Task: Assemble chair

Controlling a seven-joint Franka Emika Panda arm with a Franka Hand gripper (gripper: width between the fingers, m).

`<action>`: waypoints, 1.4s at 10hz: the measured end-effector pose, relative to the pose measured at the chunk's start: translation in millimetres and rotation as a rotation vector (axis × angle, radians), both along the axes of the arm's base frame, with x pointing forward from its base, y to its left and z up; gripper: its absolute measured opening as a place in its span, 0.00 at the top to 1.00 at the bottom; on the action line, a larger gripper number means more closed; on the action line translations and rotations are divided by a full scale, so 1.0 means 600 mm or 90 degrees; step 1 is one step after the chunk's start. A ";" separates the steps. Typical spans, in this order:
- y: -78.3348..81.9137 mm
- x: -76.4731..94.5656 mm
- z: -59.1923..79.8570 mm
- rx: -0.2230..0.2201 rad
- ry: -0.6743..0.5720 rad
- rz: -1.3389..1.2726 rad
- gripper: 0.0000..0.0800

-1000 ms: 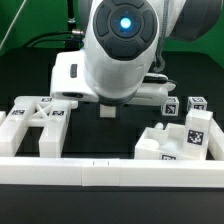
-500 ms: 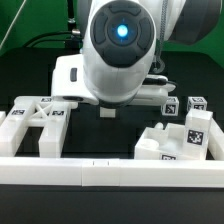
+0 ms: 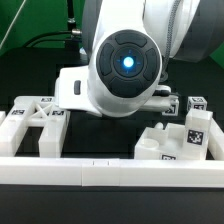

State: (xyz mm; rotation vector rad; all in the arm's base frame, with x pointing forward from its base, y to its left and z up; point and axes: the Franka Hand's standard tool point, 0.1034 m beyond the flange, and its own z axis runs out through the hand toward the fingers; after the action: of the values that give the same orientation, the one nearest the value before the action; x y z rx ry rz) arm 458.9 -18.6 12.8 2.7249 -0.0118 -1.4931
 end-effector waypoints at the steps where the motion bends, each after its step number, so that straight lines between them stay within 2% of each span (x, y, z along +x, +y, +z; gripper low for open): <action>1: 0.000 0.000 0.000 0.000 0.000 0.000 0.65; 3: 0.002 0.003 0.003 0.000 -0.001 0.002 0.64; 4: 0.006 0.010 0.017 0.000 0.005 0.002 0.64; 7: 0.026 0.058 0.088 0.009 0.015 0.012 0.64; 8: 0.028 0.066 0.096 0.010 0.010 0.014 0.64; 10: 0.025 0.061 0.087 0.009 0.011 0.012 0.64; 13: 0.025 0.079 0.083 0.009 -0.029 0.014 0.64; 14: 0.037 0.101 0.102 0.014 -0.068 0.006 0.64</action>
Offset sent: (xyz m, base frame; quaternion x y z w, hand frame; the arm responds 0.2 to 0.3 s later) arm 0.0195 0.0085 0.0302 -0.0098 -0.0204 0.0087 0.9997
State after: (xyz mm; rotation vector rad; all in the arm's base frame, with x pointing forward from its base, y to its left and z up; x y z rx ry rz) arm 519.4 3.8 73.9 2.8144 0.0154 -1.3516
